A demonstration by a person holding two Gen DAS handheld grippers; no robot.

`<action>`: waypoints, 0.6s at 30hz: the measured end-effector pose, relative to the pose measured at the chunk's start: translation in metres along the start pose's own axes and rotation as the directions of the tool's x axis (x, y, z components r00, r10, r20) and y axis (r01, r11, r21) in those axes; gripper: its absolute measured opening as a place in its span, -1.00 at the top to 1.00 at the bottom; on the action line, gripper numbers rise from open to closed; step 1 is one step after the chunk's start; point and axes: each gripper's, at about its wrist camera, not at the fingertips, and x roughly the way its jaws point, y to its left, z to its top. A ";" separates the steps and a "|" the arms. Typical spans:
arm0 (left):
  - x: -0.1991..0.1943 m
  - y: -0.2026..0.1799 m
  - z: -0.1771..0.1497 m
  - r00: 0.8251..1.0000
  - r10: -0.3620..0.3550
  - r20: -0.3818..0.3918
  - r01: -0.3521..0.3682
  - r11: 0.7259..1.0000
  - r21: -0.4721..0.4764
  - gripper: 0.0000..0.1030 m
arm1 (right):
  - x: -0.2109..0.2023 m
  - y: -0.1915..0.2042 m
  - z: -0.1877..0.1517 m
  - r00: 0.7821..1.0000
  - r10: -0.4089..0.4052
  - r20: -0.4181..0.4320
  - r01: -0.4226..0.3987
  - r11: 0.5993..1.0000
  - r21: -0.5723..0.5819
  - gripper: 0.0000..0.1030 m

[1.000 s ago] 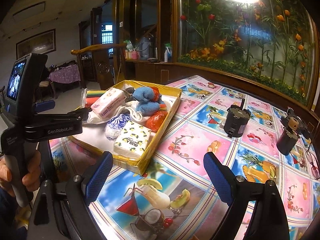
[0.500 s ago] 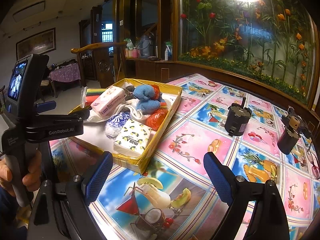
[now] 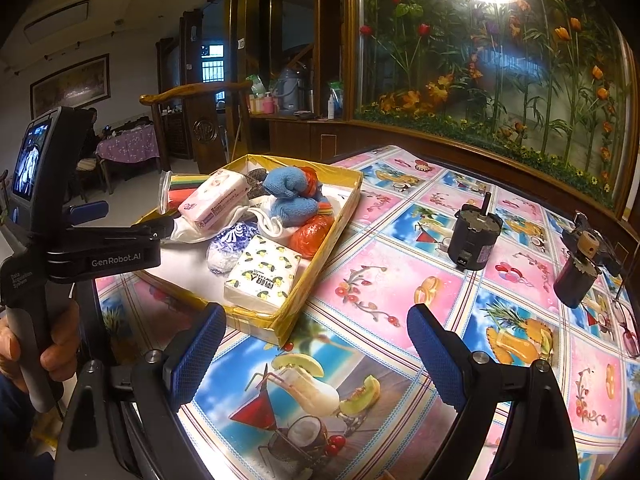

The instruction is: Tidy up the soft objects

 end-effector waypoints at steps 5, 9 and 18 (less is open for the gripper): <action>0.001 0.002 0.001 1.000 0.001 -0.003 -0.001 1.000 -0.003 -0.97 | 0.000 0.000 0.000 1.000 -0.001 -0.002 0.001 1.000 0.000 -0.83; 0.002 0.003 0.001 1.000 0.005 0.000 -0.005 1.000 -0.004 -0.97 | 0.001 -0.001 -0.001 1.000 -0.003 -0.003 0.003 1.000 0.000 -0.84; -0.002 0.003 0.000 0.999 0.045 0.014 -0.045 0.999 -0.002 -0.97 | 0.001 -0.001 -0.001 1.000 -0.004 -0.005 0.004 1.000 0.001 -0.83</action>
